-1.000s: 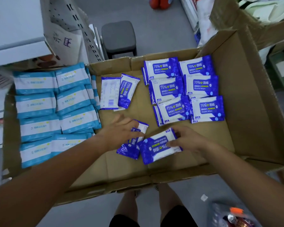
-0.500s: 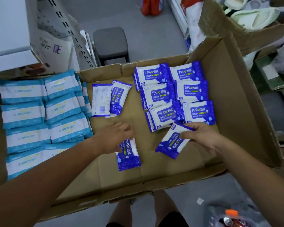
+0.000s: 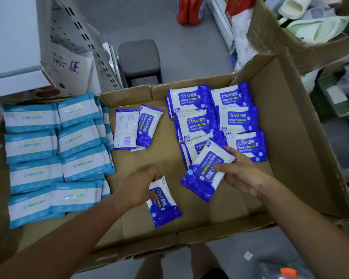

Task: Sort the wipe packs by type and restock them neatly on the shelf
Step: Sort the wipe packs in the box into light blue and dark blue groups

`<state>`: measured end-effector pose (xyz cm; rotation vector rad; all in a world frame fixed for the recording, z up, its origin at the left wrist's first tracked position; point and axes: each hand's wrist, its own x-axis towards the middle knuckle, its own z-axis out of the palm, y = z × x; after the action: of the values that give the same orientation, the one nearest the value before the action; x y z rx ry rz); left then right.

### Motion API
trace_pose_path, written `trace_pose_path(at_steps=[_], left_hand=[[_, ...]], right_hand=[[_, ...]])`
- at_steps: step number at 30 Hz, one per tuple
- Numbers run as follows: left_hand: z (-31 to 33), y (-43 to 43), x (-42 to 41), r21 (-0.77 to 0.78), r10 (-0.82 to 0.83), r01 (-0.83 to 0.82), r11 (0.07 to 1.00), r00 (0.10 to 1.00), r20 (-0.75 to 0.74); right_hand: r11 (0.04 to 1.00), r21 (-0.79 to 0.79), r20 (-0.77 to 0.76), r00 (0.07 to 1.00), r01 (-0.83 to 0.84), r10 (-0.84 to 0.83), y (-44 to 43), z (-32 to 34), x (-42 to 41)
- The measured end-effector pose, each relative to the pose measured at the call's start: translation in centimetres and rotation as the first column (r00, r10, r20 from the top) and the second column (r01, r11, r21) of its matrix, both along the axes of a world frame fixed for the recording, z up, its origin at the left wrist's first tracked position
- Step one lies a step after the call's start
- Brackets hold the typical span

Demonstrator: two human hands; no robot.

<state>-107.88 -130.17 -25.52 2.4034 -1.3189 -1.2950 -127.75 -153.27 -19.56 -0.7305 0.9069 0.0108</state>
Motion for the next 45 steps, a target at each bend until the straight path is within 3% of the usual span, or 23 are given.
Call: trace_pose_path(at_steps=[6,8,11,13,14,17,18,20,21,23,25,27,30,33,34,35,37,38,40,42,43,45], left_hand=[[1.5,0.4,0.9,-0.028,0.291,-0.306,0.952,0.926,-0.242],[2.2,0.4,1.0,-0.040,0.441,-0.484,0.874,0.826,-0.352],[3.4,-0.6,0.2,0.039,0.634,-0.733,0.679,0.559,-0.534],[4.1,-2.1,-0.8,0.071,0.685,-0.799,0.597,0.461,-0.564],[4.3,-3.0,-1.3,0.079,0.684,-0.814,0.576,0.427,-0.592],[4.4,-6.5,-2.9,0.107,0.648,-0.849,0.518,0.308,-0.697],[4.1,-7.6,-3.4,0.101,0.641,-0.853,0.512,0.301,-0.706],[3.2,-9.9,-4.3,0.038,0.643,-0.848,0.529,0.372,-0.669],[2.6,-10.9,-4.7,-0.024,0.651,-0.832,0.554,0.451,-0.610],[1.5,-12.4,-5.1,-0.159,0.664,-0.783,0.602,0.601,-0.445],[0.8,-13.2,-5.3,-0.261,0.667,-0.727,0.636,0.687,-0.287],[0.6,-12.9,-5.2,-0.332,0.653,-0.664,0.670,0.740,-0.160],[1.6,-11.3,-3.0,-0.451,0.614,-0.553,0.700,0.789,-0.013],[1.9,-7.7,2.3,-0.429,0.546,-0.400,0.810,0.781,0.302],[1.6,-6.4,4.2,-0.385,0.517,-0.378,0.842,0.766,0.381],[1.4,-5.5,5.8,-0.331,0.488,-0.370,0.868,0.759,0.431],[0.8,-4.7,8.3,-0.244,0.432,-0.357,0.902,0.771,0.468],[0.7,-4.9,9.2,-0.223,0.409,-0.343,0.913,0.780,0.474],[0.6,-5.7,10.9,-0.195,0.380,-0.326,0.925,0.787,0.486],[0.4,-6.8,12.4,-0.138,0.358,-0.335,0.932,0.797,0.486],[0.4,-7.4,13.0,-0.090,0.340,-0.342,0.935,0.802,0.492],[0.4,-8.3,13.5,-0.006,0.292,-0.334,0.943,0.816,0.498]], right_hand=[[0.979,0.010,0.050,0.978,0.203,-0.204,-1.4,0.4,-0.5],[0.989,-0.077,-0.014,0.992,0.125,-0.126,-2.5,0.6,-0.9],[0.927,-0.308,-0.246,0.959,-0.214,0.140,-5.2,0.9,-1.2],[0.774,-0.427,-0.380,0.869,-0.468,0.316,-7.4,1.5,-0.8],[0.647,-0.478,-0.453,0.798,-0.594,0.397,-8.5,1.9,-0.5],[0.151,-0.516,-0.684,0.511,-0.843,0.520,-11.4,2.6,1.3],[0.070,-0.498,-0.722,0.458,-0.865,0.519,-12.0,2.6,1.9],[0.016,-0.457,-0.763,0.402,-0.889,0.506,-13.0,1.9,2.8],[-0.042,-0.439,-0.799,0.369,-0.897,0.474,-13.2,1.3,3.2],[-0.254,-0.402,-0.891,0.312,-0.880,0.330,-13.3,0.1,3.6],[-0.441,-0.357,-0.934,0.315,-0.824,0.168,-12.9,-0.4,3.8],[-0.514,-0.349,-0.932,0.344,-0.783,0.109,-12.3,-0.1,4.3],[-0.514,-0.415,-0.907,0.388,-0.751,0.166,-11.4,1.9,6.4],[-0.348,-0.625,-0.780,0.546,-0.698,0.306,-8.7,3.9,10.9],[-0.220,-0.669,-0.735,0.587,-0.710,0.340,-7.3,4.2,12.9],[-0.025,-0.665,-0.695,0.606,-0.747,0.388,-5.7,4.2,14.9],[0.396,-0.460,-0.611,0.607,-0.795,0.508,-2.4,3.0,18.6],[0.492,-0.352,-0.595,0.596,-0.796,0.539,-0.7,2.2,20.1],[0.471,-0.313,-0.646,0.549,-0.824,0.531,1.9,-0.1,22.1],[0.273,-0.404,-0.758,0.486,-0.873,0.435,3.5,-2.6,22.9],[0.192,-0.446,-0.790,0.485,-0.874,0.375,3.9,-3.8,23.1],[0.133,-0.546,-0.781,0.560,-0.827,0.276,4.7,-5.6,23.4]])
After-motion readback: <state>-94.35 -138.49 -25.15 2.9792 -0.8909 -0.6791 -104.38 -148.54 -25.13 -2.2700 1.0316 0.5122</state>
